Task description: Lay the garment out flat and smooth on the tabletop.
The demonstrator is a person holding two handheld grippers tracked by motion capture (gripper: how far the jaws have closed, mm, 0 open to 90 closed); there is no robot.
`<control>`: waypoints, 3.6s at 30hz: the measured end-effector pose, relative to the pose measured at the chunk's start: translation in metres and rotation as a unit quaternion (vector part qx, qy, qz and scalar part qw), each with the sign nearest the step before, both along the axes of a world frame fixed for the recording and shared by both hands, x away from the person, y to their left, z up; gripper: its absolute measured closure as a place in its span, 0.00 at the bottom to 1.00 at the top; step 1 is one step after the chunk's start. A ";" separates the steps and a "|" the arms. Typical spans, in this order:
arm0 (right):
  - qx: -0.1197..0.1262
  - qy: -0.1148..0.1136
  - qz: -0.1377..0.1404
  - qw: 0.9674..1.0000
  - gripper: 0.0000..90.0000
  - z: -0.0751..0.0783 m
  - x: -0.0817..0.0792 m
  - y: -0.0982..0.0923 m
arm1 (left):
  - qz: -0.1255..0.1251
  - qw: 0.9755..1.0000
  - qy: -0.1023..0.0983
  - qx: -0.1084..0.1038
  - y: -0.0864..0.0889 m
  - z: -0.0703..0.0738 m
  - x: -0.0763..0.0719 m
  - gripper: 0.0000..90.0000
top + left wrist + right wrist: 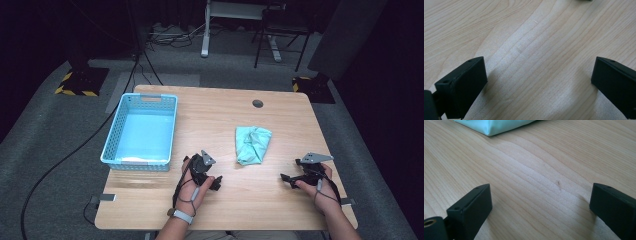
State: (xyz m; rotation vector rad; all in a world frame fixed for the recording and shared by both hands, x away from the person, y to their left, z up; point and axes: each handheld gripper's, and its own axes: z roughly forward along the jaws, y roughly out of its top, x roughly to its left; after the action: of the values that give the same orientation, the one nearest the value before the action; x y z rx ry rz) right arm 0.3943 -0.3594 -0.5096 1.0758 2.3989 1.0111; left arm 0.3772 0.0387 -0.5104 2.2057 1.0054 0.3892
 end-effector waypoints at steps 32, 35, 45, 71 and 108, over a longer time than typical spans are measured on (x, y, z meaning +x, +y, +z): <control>-0.001 0.001 0.005 1.000 0.05 0.000 0.001 0.000 | -0.015 1.000 0.000 0.002 0.007 0.000 -0.001 0.00; -0.001 0.001 0.006 1.000 0.05 0.000 0.001 -0.001 | -0.015 1.000 0.000 0.002 0.007 0.000 -0.001 0.00; 0.000 0.000 0.007 1.000 0.10 0.001 0.000 -0.002 | -0.015 1.000 0.000 0.003 0.007 0.000 -0.001 0.00; 0.003 -0.022 0.022 1.000 0.16 0.041 0.010 0.010 | -0.015 1.000 0.000 0.003 0.007 0.000 -0.001 0.00; -0.019 -0.044 0.106 0.993 0.33 0.075 0.068 0.080 | -0.014 1.000 -0.001 0.003 0.007 0.000 0.000 0.00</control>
State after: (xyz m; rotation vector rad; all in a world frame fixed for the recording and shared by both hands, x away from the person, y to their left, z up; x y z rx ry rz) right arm 0.4624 -0.2798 -0.4345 0.7580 2.4878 1.0521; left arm 0.3768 0.0461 -0.5102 2.2219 0.9719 0.3805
